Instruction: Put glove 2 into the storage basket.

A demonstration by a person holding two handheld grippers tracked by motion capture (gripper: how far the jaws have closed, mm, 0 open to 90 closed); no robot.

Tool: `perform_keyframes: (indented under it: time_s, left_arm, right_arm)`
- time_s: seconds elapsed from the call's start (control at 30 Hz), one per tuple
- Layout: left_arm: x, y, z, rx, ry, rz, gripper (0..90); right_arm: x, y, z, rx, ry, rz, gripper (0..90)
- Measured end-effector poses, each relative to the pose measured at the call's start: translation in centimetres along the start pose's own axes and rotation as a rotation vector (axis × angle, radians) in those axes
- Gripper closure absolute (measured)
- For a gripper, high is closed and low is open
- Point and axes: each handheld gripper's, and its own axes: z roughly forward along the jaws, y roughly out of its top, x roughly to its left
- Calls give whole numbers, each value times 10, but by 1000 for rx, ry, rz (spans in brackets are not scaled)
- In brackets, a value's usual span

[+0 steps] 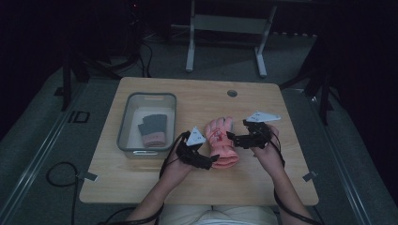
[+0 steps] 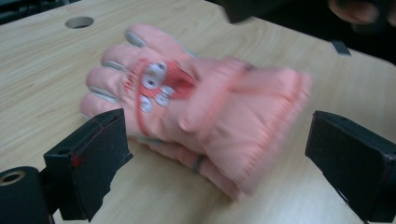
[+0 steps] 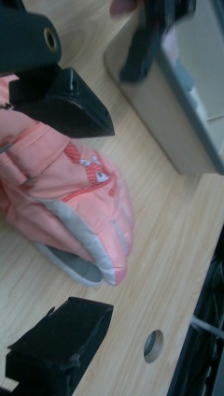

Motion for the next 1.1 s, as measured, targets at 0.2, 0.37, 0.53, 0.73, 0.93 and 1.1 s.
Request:
perform_keyframes:
  time_s: [0.2, 0.37, 0.53, 0.73, 0.93, 1.1]
  left_arm:
    - [17, 16, 14, 5, 43, -30, 99]
    - [25, 19, 21, -2, 33, -64, 143]
    - [33, 21, 37, 77, 77, -139, 153]
    - [44, 14, 57, 199, 71, -239, 153]
    - [53, -2, 79, 267, -24, -383, 157]
    - [60, -13, 89, 249, -107, -466, 194]
  right_arm:
    - [-2, 6, 1, -15, 40, 27, 228]
    - [-8, 9, 6, 30, 28, 40, 660]
    - [-4, 5, 23, 92, 2, 20, 618]
    - [-13, -13, 41, 168, 20, 98, 398]
    - [-24, -30, 53, 279, 61, 131, 358]
    - [-29, -35, 60, 322, 120, 129, 461]
